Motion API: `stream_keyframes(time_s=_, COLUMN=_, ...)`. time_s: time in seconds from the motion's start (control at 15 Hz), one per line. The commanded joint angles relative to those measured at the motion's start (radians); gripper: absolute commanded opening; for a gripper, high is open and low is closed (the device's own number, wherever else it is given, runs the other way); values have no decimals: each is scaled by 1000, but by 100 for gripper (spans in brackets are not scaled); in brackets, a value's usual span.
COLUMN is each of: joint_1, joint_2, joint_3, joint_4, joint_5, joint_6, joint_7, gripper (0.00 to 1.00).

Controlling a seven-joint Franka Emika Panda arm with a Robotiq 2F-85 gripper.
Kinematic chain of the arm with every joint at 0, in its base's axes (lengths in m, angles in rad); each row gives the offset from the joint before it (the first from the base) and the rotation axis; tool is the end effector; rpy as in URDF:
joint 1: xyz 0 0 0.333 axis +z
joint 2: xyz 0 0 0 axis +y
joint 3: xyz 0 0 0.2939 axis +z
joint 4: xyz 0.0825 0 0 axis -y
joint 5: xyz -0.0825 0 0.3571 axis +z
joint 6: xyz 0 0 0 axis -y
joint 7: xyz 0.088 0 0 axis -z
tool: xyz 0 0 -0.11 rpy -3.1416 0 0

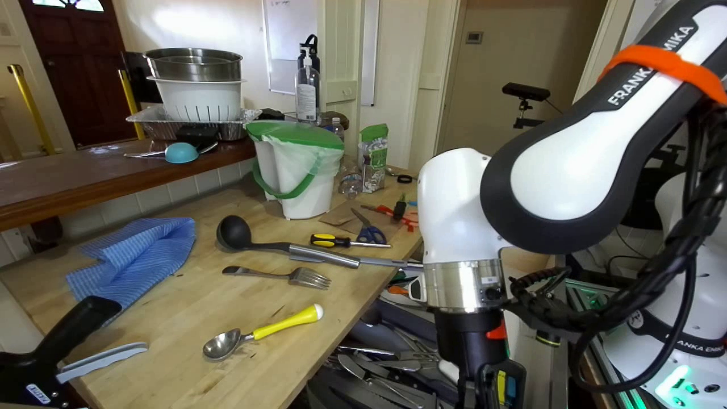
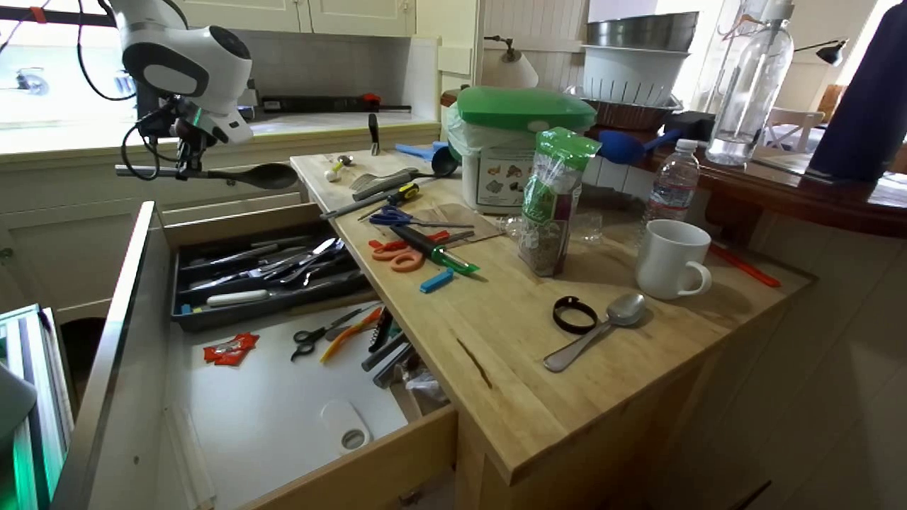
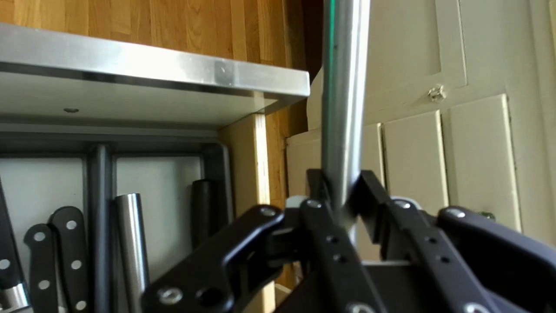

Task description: Pick up the cooking stick from the drawer and put it on top of the counter

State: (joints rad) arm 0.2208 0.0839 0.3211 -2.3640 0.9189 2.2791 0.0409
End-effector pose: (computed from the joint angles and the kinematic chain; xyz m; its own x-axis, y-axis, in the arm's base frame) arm 0.3958 0.2636 0.2831 0.9297 -0.0623 -0.3630 -0.2550 -0.8201 -0.5123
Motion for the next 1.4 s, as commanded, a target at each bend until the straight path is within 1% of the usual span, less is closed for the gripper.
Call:
stream_keyframes(time_s=0.0, joint_1=11, joint_2=-81, joint_3=-21, joint_4=-17, joint_5=7, joint_6=-82, joint_7=-82, gripper=6)
stream_keyframes(time_s=0.07, joint_1=15, joint_2=-98, joint_3=-25, joint_4=-18, joint_5=-36, joint_6=-88, joint_7=-53, gripper=6)
stream_keyframes(time_s=0.13, joint_1=14, joint_2=-118, joint_3=-32, joint_4=-24, joint_5=-113, joint_6=-84, joint_7=-6, gripper=6)
stream_keyframes(time_s=0.33, joint_1=-12, joint_2=-147, joint_3=-67, joint_4=-11, joint_5=-387, joint_6=-108, joint_7=108, gripper=6)
stream_keyframes(time_s=0.47, joint_1=-41, joint_2=-165, joint_3=-105, joint_4=0, joint_5=-495, joint_6=-86, joint_7=159, gripper=6)
stream_keyframes(time_s=0.53, joint_1=-55, joint_2=-166, joint_3=-125, joint_4=20, joint_5=-549, joint_6=-87, joint_7=184, gripper=6)
stream_keyframes(time_s=0.67, joint_1=-85, joint_2=-153, joint_3=-157, joint_4=102, joint_5=-664, joint_6=-121, joint_7=219, gripper=6)
stream_keyframes(time_s=0.8, joint_1=-113, joint_2=-111, joint_3=-187, joint_4=233, joint_5=-763, joint_6=-208, joint_7=242, gripper=6)
stream_keyframes(time_s=0.87, joint_1=-125, joint_2=-65, joint_3=-204, joint_4=320, joint_5=-801, joint_6=-318, joint_7=188, gripper=6)
stream_keyframes(time_s=0.93, joint_1=-131, joint_2=-37, joint_3=-211, joint_4=377, joint_5=-846, joint_6=-383, joint_7=190, gripper=6)
stream_keyframes(time_s=1.13, joint_1=-130, joint_2=75, joint_3=-222, joint_4=564, joint_5=-952, joint_6=-567, joint_7=140, gripper=6)
stream_keyframes(time_s=1.33, joint_1=-118, joint_2=197, joint_3=-233, joint_4=735, joint_5=-1068, joint_6=-707, joint_7=89, gripper=6)
